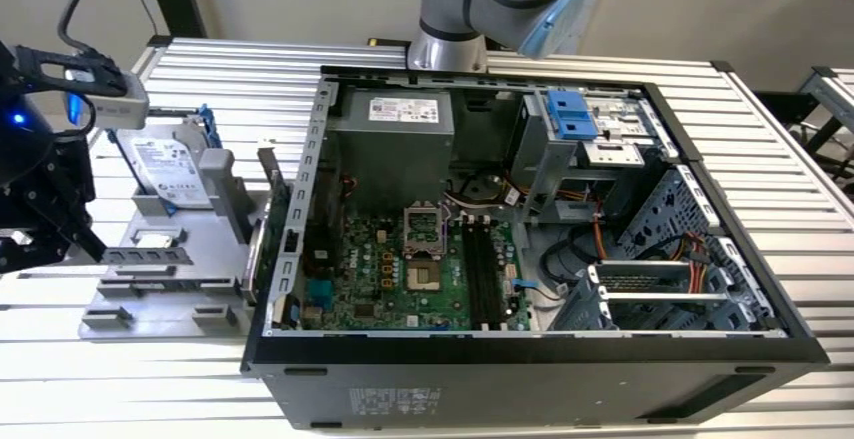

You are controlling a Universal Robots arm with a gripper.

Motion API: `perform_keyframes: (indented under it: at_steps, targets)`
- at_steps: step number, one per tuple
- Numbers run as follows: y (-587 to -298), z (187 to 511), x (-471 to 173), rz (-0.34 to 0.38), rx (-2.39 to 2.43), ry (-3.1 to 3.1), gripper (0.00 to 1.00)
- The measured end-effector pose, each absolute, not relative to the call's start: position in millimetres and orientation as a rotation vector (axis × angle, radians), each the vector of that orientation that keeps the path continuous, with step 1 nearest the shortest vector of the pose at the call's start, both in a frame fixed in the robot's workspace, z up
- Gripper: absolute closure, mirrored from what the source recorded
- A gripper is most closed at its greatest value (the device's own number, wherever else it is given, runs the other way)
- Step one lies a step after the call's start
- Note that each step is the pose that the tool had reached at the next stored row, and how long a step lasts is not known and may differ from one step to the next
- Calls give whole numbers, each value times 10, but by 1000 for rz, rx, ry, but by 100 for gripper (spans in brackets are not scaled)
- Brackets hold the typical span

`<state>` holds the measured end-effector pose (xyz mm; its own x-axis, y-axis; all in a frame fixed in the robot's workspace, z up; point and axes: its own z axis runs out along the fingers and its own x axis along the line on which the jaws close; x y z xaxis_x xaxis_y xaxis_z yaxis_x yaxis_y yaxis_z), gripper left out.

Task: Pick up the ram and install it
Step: 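Pick up the ram and move it above insertion slot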

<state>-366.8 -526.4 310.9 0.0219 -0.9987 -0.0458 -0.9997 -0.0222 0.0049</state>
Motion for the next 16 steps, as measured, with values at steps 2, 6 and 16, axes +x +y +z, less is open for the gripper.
perform_keyframes:
  at_steps: [2,6,16]
  targets:
    - [-5264,3138,-3669,56,-2225,2177,100]
    - [-5263,3197,-3669,56,-2225,2177,100]
    - [-5263,3314,-3669,56,-2225,2177,100]
